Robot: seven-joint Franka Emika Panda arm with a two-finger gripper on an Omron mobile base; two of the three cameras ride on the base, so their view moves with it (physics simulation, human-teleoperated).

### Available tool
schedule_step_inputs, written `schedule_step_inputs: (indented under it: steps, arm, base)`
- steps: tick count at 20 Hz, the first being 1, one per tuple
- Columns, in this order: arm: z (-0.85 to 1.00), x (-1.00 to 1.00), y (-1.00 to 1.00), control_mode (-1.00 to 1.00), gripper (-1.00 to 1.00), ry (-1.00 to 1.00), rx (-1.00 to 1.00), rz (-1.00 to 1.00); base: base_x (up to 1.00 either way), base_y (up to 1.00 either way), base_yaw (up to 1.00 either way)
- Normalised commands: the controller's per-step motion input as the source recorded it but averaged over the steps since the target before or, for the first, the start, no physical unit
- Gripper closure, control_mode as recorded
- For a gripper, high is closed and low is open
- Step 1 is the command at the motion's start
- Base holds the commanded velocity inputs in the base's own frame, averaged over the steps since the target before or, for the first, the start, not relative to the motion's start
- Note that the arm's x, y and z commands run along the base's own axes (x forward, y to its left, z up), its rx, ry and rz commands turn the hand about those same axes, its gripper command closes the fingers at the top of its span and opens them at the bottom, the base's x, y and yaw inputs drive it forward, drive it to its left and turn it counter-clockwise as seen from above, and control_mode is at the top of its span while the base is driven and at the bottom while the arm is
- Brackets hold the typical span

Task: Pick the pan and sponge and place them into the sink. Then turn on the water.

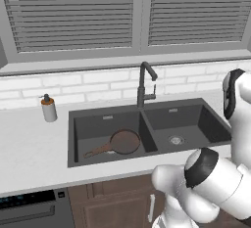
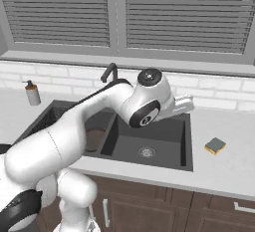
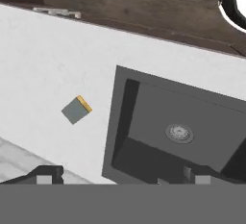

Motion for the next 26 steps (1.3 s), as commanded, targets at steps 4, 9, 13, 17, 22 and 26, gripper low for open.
schedule_step_inputs:
  steps: [4, 9, 13, 17, 22, 26]
  arm:
    - [-0.02, 0.67, -0.39, -1.0, -1.0, 0.11, 0.18, -0.28]
    - [-0.23, 0.71, -0.31, -1.0, -1.0, 0.07, 0.02, 0.05]
    - [-0.39, 0.63, -0.44, -1.0, -1.0, 0.0, 0.0, 0.24]
    - [-0.5, 0.43, -0.46, -1.0, -1.0, 0.0, 0.0, 0.3]
    - [-0.49, 0.36, -0.45, -1.0, -1.0, 0.02, 0.0, 0.37]
    - [-0.28, 0.18, -0.58, -1.0, -1.0, 0.05, 0.0, 0.44]
  base:
    - [0.0, 0.0, 0.0]
    - [0.0, 0.0, 0.0]
    - [0.0, 0.0, 0.0]
    - [0.0, 0.0, 0.0]
    - [0.0, 0.0, 0.0]
    - [0.0, 0.0, 0.0]
